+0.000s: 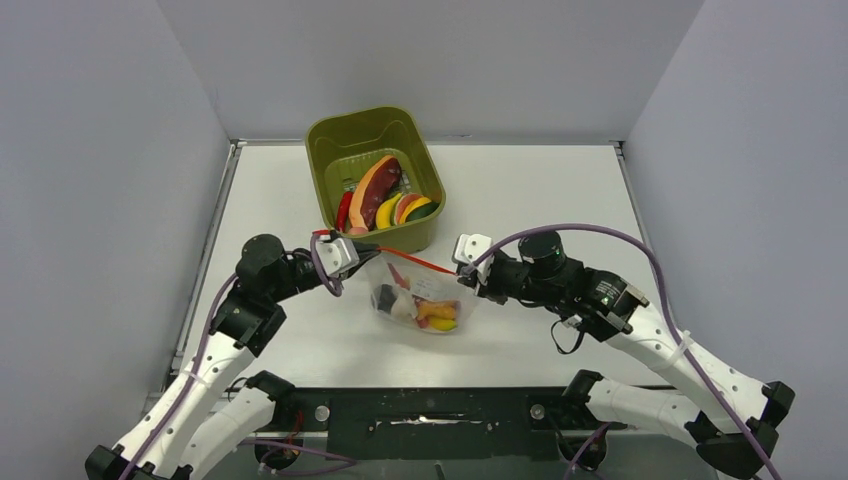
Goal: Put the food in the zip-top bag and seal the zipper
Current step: Zip the zipper food storage bag at the center of the board.
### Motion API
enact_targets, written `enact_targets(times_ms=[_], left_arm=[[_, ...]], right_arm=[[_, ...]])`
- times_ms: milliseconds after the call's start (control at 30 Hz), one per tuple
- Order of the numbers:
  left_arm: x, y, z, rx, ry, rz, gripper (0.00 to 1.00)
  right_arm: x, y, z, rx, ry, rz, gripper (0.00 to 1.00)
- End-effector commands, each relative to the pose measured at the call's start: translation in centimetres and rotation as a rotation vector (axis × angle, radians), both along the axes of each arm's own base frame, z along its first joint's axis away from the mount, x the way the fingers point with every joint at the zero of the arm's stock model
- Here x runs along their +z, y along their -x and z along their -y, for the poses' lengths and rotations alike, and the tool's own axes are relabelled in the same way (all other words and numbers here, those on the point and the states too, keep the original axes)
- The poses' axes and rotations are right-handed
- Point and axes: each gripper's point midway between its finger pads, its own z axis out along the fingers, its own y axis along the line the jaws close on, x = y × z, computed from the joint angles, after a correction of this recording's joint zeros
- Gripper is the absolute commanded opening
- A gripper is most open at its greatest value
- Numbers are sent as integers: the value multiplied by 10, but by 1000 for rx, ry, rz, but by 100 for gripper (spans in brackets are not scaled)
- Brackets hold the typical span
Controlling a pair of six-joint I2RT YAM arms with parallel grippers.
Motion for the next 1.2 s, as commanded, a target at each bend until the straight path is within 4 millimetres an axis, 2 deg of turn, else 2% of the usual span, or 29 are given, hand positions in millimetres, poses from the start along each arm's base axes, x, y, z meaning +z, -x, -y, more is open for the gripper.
enact_targets(times_ms=[0, 233, 367, 567, 833, 867, 967, 1167], left_arm=[[16, -30, -36, 238, 31, 41, 0], [15, -41, -55, 348, 46, 22, 0], [15, -42, -56, 353, 56, 16, 0], [20, -37, -47, 295, 95, 15, 0], [26, -30, -43, 263, 143, 16, 0], [17, -30, -43, 264, 136, 1, 0], [15, -27, -41, 250, 141, -3, 0], [8, -21, -30, 177, 142, -33, 17]], right_arm=[[11, -4, 34, -102, 63, 40, 0], [22, -3, 68, -210, 105, 74, 0], [26, -1, 77, -248, 100, 81, 0], [30, -2, 59, -224, 17, 46, 0], [47, -5, 30, -217, -197, 16, 0], [49, -3, 28, -218, -225, -2, 0], [50, 0, 20, -236, -306, -79, 0], [50, -2, 12, -366, -493, -268, 0]])
